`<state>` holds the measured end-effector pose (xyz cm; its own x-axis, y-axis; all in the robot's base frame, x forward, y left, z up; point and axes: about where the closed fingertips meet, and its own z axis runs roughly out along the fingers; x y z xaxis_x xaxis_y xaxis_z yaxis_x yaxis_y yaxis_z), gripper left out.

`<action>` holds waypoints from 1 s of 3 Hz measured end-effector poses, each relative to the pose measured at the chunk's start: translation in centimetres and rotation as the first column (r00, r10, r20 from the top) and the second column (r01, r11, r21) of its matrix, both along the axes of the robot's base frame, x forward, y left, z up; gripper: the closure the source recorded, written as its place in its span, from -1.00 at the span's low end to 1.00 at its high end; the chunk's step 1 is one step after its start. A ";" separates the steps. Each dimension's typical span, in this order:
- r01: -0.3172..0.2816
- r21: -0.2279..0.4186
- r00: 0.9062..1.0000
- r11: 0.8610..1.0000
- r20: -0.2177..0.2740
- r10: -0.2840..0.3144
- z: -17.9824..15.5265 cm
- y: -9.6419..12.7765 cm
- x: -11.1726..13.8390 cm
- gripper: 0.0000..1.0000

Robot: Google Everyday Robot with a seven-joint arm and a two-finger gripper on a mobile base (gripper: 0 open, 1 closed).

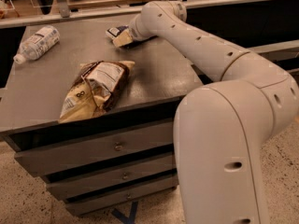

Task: Pick blue chip bag

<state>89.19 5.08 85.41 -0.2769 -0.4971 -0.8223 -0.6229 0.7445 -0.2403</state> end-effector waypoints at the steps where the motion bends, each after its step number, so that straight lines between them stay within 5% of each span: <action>1: -0.023 -0.013 1.000 1.000 0.013 0.023 0.3 0.3 0.3 -0.19; 3: -0.050 -0.024 0.998 0.998 0.032 0.050 0.8 0.8 0.4 0.74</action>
Offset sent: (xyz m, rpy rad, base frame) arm 0.0072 0.0063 0.0171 -0.0300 -0.0500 0.0557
